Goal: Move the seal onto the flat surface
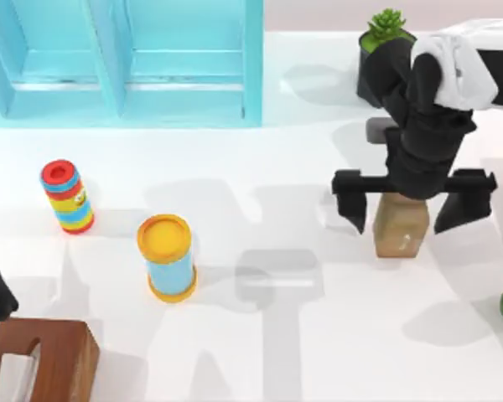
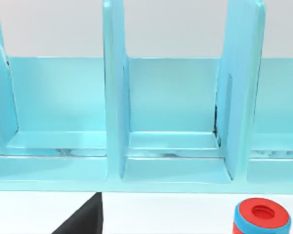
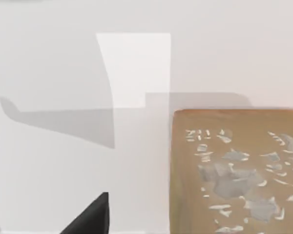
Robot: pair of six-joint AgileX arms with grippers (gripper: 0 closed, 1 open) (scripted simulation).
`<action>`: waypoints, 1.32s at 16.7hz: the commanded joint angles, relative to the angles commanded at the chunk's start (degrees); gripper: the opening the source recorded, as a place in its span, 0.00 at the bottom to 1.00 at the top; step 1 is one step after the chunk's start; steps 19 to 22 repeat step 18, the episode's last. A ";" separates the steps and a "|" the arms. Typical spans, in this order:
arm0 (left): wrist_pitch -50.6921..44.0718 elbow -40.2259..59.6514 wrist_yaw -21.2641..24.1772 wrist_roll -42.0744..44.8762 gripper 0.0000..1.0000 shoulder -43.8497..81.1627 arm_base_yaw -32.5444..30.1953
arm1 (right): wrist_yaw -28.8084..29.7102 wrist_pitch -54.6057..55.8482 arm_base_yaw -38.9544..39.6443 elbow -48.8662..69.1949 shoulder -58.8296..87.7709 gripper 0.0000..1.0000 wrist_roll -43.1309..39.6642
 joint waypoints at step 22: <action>0.00 0.00 0.00 0.00 1.00 0.00 0.00 | -0.02 -33.21 -0.37 30.77 -2.48 1.00 -0.30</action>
